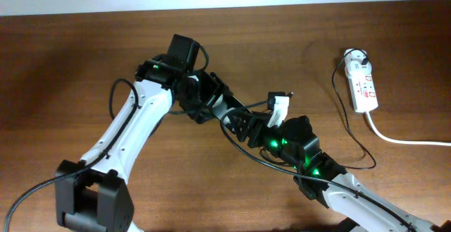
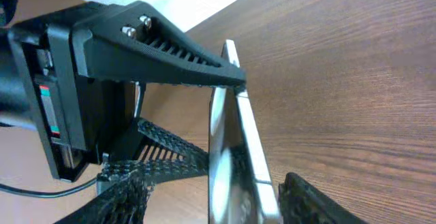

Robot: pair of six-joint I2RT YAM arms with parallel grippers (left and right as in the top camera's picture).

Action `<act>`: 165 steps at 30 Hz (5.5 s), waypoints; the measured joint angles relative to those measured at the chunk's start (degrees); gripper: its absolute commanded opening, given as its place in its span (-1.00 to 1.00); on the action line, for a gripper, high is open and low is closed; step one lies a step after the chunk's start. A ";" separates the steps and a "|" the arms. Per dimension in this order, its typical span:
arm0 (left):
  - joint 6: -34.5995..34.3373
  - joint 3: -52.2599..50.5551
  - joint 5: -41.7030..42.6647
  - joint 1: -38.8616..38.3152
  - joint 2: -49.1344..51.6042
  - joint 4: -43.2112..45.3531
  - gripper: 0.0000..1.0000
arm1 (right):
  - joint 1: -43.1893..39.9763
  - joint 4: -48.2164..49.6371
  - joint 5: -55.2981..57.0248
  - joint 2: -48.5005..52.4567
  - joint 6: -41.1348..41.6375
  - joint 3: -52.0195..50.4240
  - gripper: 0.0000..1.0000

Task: Plug charger to phone and switch on socket

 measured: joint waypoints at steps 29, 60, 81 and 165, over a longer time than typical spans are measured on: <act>24.22 0.00 16.00 16.44 -11.37 -2.99 0.98 | -0.02 -0.13 3.50 0.55 14.93 -0.04 -0.92; -29.14 -48.63 14.38 6.86 -26.64 68.48 0.11 | 5.29 5.29 -1.33 0.90 42.07 -0.04 -0.92; -30.42 -48.81 12.76 4.00 -26.05 69.92 -1.00 | 5.40 5.97 -1.81 0.96 55.76 0.37 0.77; -9.20 -40.68 45.20 16.46 -0.87 95.30 -1.00 | 8.17 -88.67 -7.50 14.01 -21.99 51.69 -0.92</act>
